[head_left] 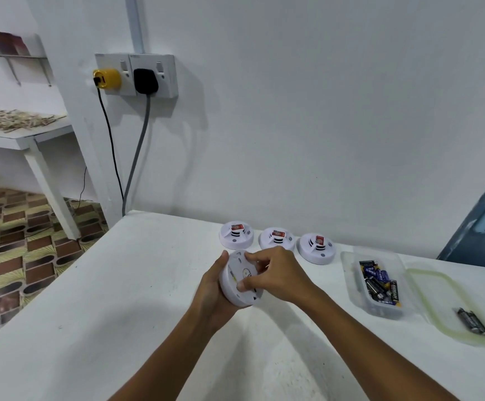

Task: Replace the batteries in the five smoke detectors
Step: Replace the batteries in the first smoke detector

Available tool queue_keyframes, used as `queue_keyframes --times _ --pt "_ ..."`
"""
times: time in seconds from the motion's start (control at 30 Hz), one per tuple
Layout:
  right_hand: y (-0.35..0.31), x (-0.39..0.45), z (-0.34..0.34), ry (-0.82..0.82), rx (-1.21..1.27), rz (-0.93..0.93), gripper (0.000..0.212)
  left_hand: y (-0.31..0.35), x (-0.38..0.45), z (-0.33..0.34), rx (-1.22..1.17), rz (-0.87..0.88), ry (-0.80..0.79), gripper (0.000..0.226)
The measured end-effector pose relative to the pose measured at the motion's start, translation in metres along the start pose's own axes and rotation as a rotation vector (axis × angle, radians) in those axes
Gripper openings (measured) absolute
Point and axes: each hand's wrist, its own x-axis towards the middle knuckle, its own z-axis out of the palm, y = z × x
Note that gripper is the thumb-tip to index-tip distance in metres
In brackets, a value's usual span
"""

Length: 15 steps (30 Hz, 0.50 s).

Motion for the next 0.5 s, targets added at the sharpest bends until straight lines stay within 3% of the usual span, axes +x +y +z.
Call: queue_keyframes --times 0.07,0.17,0.23,0.33,0.5 --pt "0.004 -0.003 0.000 -0.023 0.092 0.025 0.046 -0.001 0.003 0.005 0.096 0.027 0.057 0.052" --pt "0.008 -0.013 0.002 -0.173 0.570 0.192 0.025 -0.002 0.003 0.015 0.437 0.191 0.150 0.047" --pt "0.013 -0.018 0.002 -0.186 0.728 0.227 0.030 -0.001 0.000 0.029 0.506 0.239 0.194 0.032" --pt "0.024 -0.023 0.000 -0.094 0.831 0.221 0.028 0.001 -0.002 0.041 0.451 0.219 0.145 0.032" --pt "0.050 -0.030 -0.012 0.016 1.221 0.236 0.033 0.000 0.006 0.032 0.436 0.247 0.144 0.020"
